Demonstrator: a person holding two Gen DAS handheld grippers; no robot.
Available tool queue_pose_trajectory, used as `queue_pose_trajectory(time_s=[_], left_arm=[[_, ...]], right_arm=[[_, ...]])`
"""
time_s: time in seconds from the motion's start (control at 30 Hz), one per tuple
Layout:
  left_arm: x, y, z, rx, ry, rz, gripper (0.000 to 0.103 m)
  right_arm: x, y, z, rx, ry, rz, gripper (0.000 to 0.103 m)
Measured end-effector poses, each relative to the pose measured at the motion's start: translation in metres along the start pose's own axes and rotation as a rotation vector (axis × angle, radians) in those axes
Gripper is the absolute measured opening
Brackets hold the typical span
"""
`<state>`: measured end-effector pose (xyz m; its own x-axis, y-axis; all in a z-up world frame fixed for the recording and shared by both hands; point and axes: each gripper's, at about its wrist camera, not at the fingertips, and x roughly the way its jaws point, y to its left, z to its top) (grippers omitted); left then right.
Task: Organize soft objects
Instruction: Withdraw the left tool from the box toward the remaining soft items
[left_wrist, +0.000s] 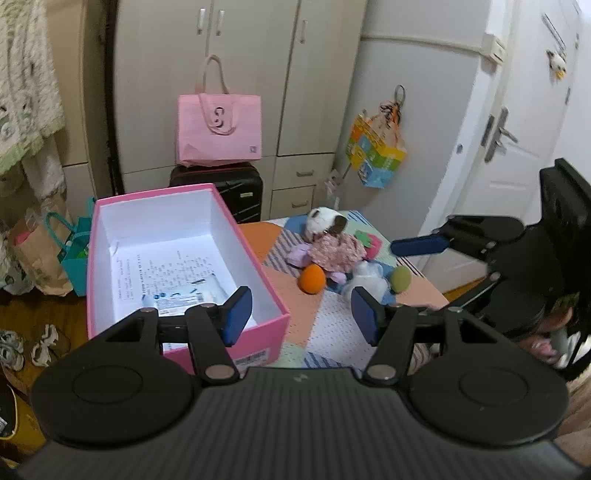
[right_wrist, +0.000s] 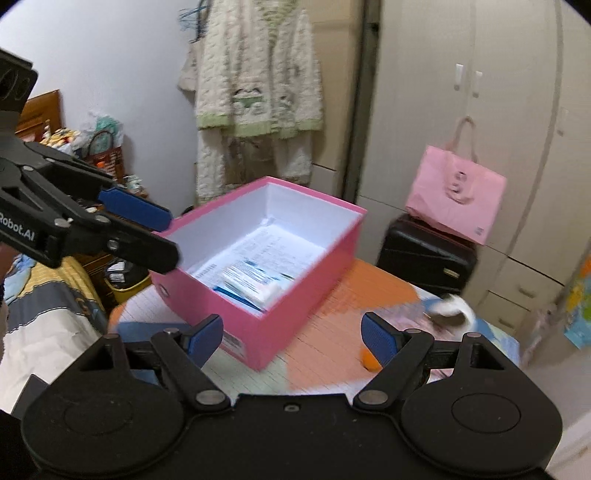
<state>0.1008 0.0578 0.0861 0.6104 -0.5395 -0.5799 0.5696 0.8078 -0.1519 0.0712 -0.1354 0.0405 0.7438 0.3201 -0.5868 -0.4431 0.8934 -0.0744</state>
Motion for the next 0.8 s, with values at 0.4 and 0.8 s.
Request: queue_pose_trajectory(time_s=[0.4,0.8], left_arm=[[0.048,-0.043,-0.005,0.061,0.095,-0.057,0.059],[0.11,-0.07,-0.005,0.079,0.106,-0.041,0.059]], right_arm=[[-0.038,-0.081,-0.064,0.196,0.033,-0.143,0.086],[-0.017,-0.135,-0.105,0.285,0.031,-0.139,0.086]])
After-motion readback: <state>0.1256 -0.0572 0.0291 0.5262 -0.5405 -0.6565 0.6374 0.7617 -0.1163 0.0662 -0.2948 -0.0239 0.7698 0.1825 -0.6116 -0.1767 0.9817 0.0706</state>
